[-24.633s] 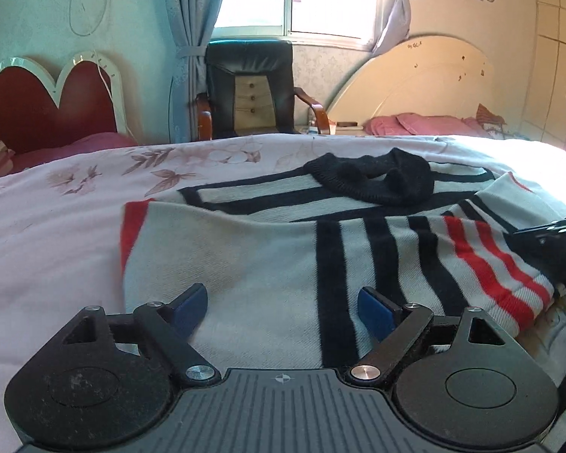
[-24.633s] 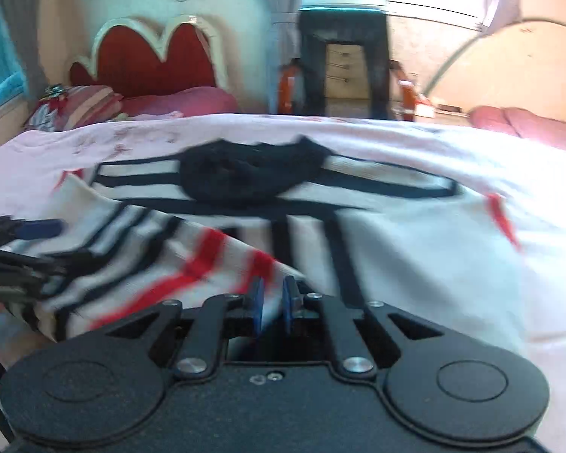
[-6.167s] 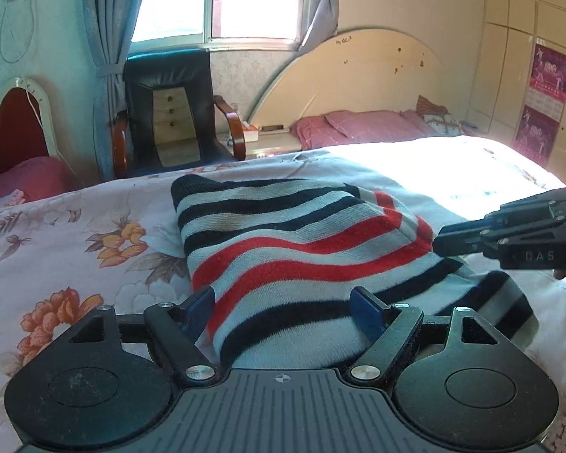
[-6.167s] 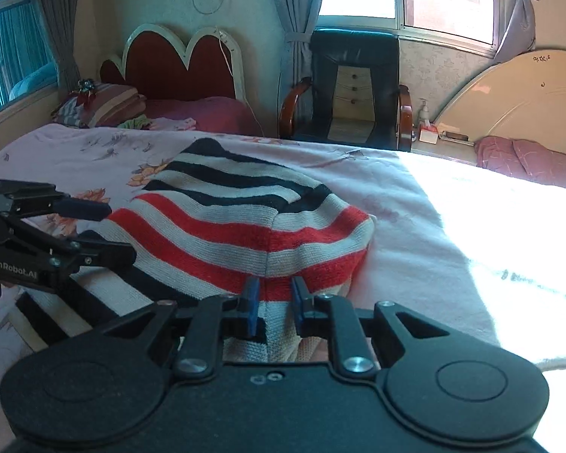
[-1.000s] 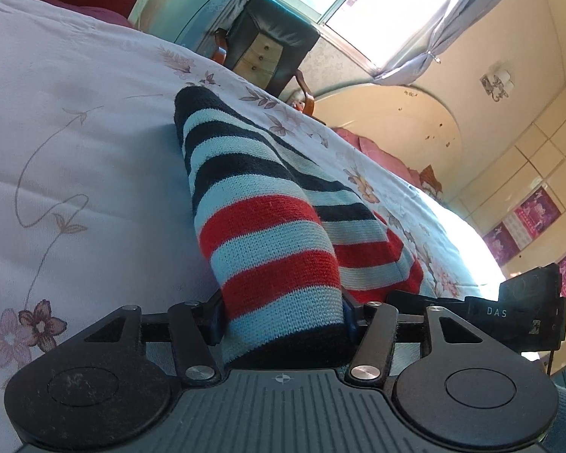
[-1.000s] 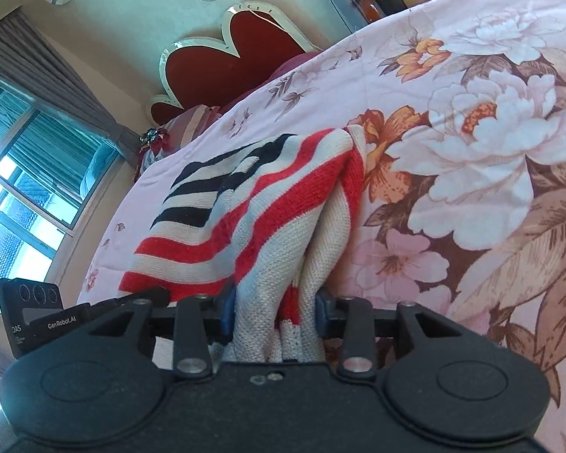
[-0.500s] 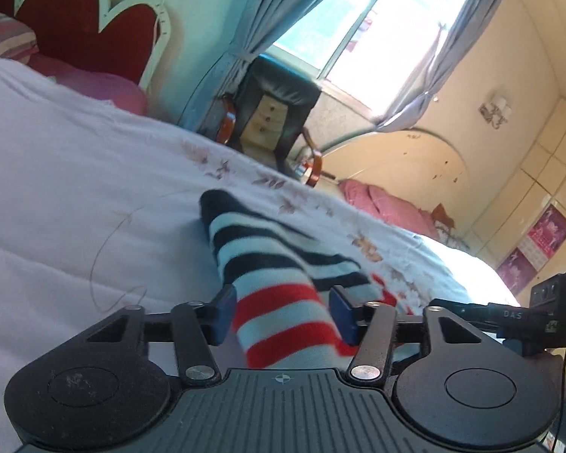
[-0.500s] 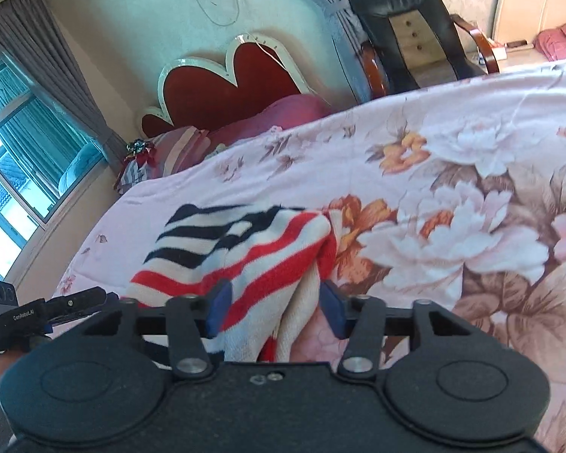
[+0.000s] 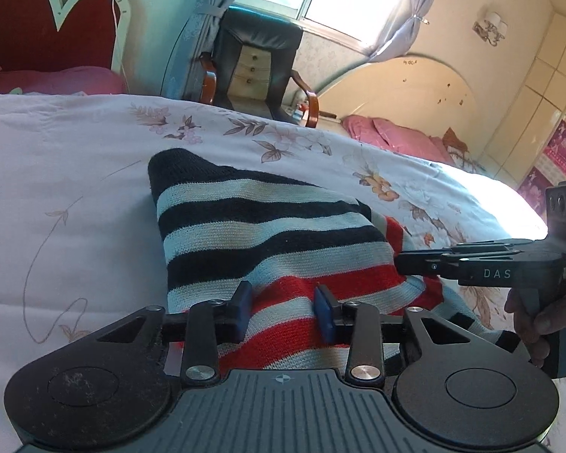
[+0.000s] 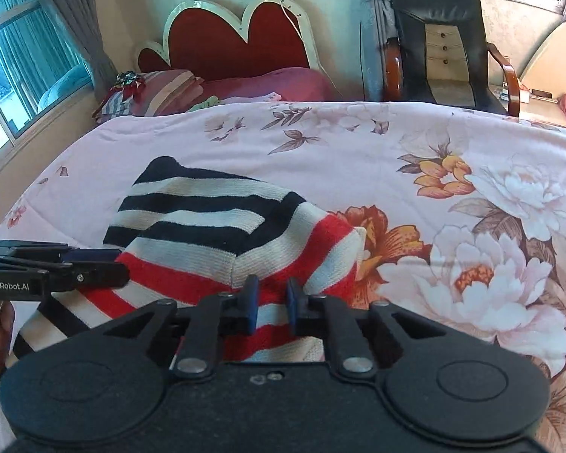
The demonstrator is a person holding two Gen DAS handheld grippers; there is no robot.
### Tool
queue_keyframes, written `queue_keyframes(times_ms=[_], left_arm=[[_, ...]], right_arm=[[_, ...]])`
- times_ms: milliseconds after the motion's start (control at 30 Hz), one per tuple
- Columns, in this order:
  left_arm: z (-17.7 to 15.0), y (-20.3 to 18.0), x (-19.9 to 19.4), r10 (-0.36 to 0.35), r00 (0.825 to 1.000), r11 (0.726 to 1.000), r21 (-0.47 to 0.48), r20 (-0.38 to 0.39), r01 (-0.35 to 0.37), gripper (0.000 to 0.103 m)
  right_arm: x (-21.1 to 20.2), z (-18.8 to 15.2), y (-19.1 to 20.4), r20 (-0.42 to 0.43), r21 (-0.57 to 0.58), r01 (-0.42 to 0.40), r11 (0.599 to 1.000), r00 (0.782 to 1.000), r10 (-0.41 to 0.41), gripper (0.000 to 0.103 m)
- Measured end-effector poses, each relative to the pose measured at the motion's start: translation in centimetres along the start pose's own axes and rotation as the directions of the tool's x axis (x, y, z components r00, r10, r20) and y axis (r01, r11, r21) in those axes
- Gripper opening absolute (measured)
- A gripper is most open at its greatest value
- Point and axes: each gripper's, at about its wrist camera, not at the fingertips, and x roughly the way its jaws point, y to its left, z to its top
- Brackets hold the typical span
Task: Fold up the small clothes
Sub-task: 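Lay the folded bundle flat and open both grippers, pulling back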
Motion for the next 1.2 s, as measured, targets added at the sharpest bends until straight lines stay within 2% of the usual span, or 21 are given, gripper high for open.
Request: queue_keyframes(times_ms=[67, 167, 267, 400, 567, 733, 833, 1000, 1133, 1167, 1200], left_arm=[[0.2, -0.6, -1.3, 0.006, 1.0, 1.0, 0.009, 0.021, -0.006, 0.037], [-0.5, -1.6, -4.3, -0.045, 0.996, 0.999, 0.014, 0.077, 0.044, 0.037], [-2.1, -2.9, -5.9, -0.084, 0.994, 0.995, 0.057, 0.065, 0.08, 0.037], [-4.3, -4.7, -6.9, -0.083, 0.996, 0.988, 0.135, 0.029, 0.079, 0.037], [-5.5, -5.1, -7.0, -0.045, 0.999, 0.994, 0.105, 0.024, 0.042, 0.037], [-6.9, -6.2, -6.7, 0.003, 0.998, 0.983, 0.183, 0.056, -0.013, 0.037], [-7.0, -6.0, -7.1, 0.005, 0.998, 0.987, 0.162, 0.068, -0.016, 0.037], [-7.1, -6.7, -7.3, 0.037, 0.996, 0.981, 0.185, 0.078, -0.051, 0.037], [-7.2, -7.6, -9.0, 0.062, 0.992, 0.985, 0.154, 0.111, -0.079, 0.037], [-7.4, -7.6, -9.8, 0.059, 0.991, 0.988, 0.134, 0.119, -0.075, 0.037], [-7.7, -7.6, -10.7, 0.059, 0.99, 0.99, 0.117, 0.128, -0.074, 0.037]], right_arm=[[-0.7, 0.2, 0.1, -0.004, 0.019, 0.0, 1.0, 1.0, 0.0, 0.014], [-4.0, -0.1, 0.8, 0.052, 0.005, -0.036, 0.999, 0.998, 0.035, 0.016], [-6.6, -1.2, 2.2, 0.056, -0.048, -0.089, 0.995, 0.994, 0.091, 0.015], [-8.4, -3.7, 4.7, 0.014, -0.149, -0.12, 0.981, 0.992, 0.124, 0.014], [-7.5, -6.2, 5.8, -0.033, -0.273, 0.0, 0.962, 0.999, -0.01, 0.011], [-7.0, -7.0, 4.9, -0.027, -0.218, 0.022, 0.976, 0.999, -0.028, 0.01], [-6.6, -7.4, 5.1, -0.001, -0.246, 0.055, 0.968, 0.998, -0.057, 0.009], [-6.6, -7.5, 4.9, 0.007, -0.24, 0.059, 0.969, 0.998, -0.059, 0.009], [-6.7, -7.5, 4.9, 0.003, -0.222, 0.065, 0.973, 0.998, -0.066, 0.009], [-7.1, -7.2, 5.0, -0.002, -0.201, 0.073, 0.977, 0.997, -0.075, 0.01], [-8.0, -7.0, 5.4, 0.011, -0.184, 0.081, 0.98, 0.997, -0.081, 0.017]])
